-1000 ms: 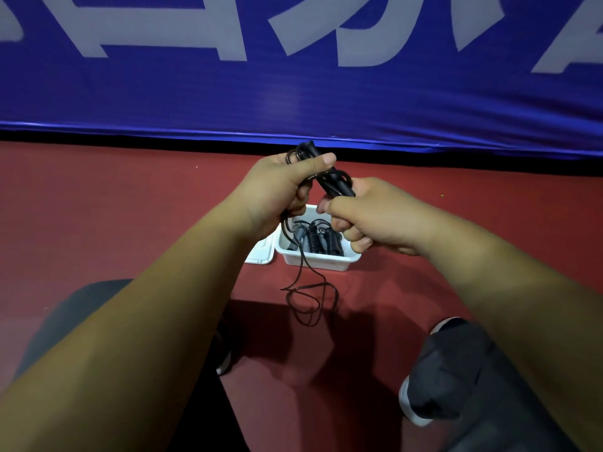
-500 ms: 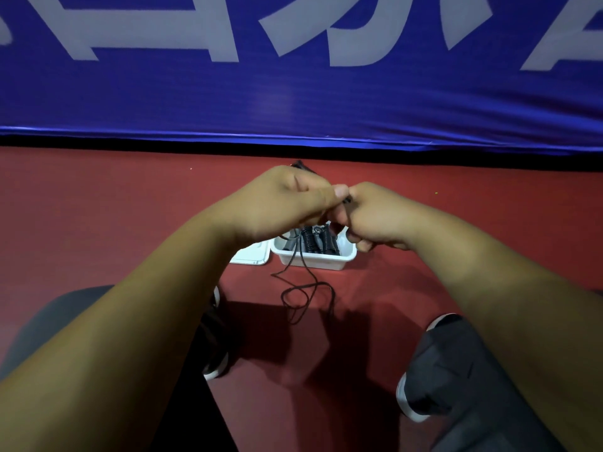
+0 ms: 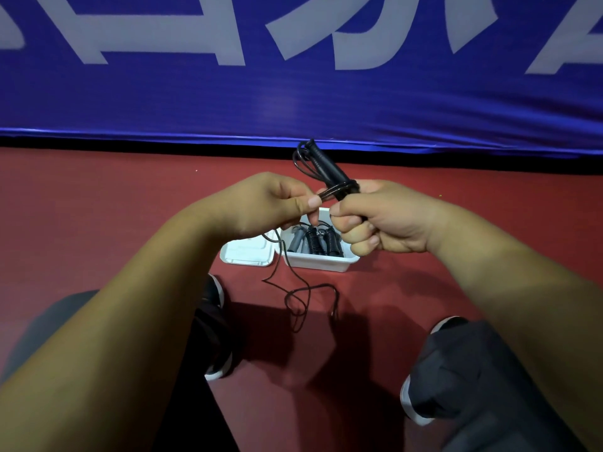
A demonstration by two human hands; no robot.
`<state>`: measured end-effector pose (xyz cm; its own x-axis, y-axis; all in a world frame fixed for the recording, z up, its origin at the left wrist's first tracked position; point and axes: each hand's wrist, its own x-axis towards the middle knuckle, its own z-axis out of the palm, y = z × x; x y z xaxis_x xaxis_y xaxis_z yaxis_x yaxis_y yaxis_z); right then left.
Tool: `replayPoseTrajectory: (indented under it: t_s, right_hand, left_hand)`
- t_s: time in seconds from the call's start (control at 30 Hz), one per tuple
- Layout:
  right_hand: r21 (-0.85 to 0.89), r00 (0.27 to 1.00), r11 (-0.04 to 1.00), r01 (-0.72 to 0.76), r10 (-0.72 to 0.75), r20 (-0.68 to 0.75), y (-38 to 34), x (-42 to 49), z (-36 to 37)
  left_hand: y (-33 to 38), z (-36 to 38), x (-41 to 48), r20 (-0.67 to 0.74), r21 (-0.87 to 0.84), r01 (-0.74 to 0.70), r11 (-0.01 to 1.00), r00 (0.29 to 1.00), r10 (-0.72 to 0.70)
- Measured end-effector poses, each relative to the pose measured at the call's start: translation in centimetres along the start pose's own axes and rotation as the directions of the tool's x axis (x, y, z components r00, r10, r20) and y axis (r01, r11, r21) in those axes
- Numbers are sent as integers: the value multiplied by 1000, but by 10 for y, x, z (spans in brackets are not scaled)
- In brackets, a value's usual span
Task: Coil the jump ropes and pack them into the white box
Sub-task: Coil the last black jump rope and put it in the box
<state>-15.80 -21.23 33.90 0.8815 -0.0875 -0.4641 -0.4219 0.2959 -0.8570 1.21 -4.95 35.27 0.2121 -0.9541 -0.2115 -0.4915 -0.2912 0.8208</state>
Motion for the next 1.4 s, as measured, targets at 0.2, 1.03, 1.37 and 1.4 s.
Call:
replayPoseTrajectory:
  t_s: [0.2,1.03,1.37,1.4]
  right_hand:
    - [38,999,999,18,-20,46,4,-1,4]
    - [-183,994,983,28,-46,-95,8,0,3]
    - [-156,984,982,-105,125,126,-9,-10,-9]
    - [-167,982,980,-106,130,140,-10,-10,-9]
  left_hand:
    - [1,0,-2,24,18,69,997,997,-70]
    - [8,4,18,-316,-131,-149,980,943,101]
    - [17,8,14,-245,-200,-232,952,952,181]
    - [18,7,13,-246,-198,-236,952,952,184]
